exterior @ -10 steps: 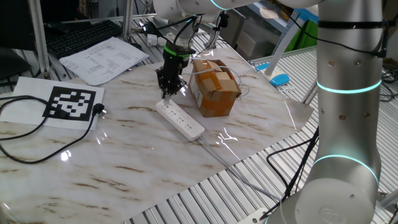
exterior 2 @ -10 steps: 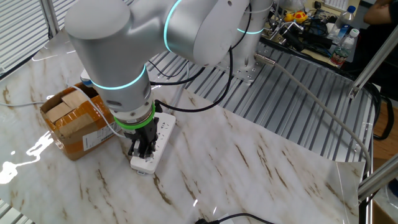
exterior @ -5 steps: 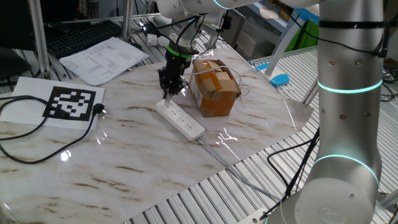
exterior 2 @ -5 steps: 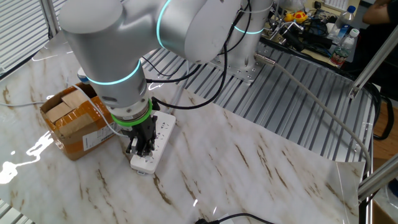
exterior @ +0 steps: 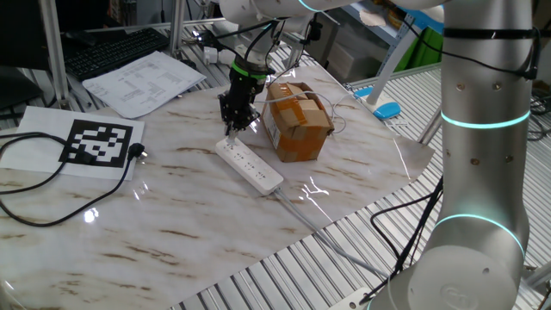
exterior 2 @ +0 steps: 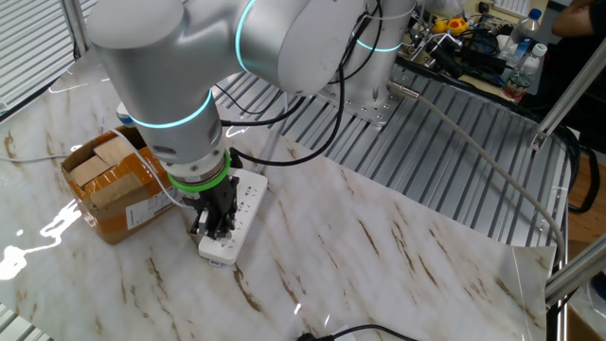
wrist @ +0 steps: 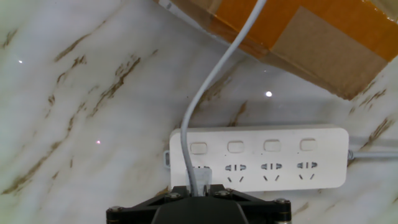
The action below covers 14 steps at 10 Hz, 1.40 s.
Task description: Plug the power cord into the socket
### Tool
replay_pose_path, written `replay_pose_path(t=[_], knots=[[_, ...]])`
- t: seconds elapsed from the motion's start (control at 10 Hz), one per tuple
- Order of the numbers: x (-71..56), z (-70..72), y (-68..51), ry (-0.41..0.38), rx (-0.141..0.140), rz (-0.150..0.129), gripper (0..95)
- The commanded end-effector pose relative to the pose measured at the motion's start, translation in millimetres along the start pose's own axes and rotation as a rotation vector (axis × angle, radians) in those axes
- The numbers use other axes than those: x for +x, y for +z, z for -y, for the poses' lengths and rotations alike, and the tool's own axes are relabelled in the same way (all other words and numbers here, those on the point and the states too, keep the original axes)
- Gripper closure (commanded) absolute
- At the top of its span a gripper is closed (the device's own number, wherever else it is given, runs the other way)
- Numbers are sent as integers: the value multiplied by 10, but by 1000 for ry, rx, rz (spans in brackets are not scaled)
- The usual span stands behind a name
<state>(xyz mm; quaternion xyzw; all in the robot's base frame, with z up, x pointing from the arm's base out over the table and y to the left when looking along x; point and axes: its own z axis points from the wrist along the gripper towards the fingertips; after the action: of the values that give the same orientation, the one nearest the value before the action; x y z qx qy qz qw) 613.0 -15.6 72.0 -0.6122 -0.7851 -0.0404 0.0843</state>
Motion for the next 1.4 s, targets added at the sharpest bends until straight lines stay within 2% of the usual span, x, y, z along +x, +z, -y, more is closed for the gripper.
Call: replay_pose_path(t=[0.1,0.9,1.4], knots=[[-2,-5,5,4,-4,0,950],[-4,25,49,12,-22,-21,950],[1,67,110,-21,-42,-16,950]])
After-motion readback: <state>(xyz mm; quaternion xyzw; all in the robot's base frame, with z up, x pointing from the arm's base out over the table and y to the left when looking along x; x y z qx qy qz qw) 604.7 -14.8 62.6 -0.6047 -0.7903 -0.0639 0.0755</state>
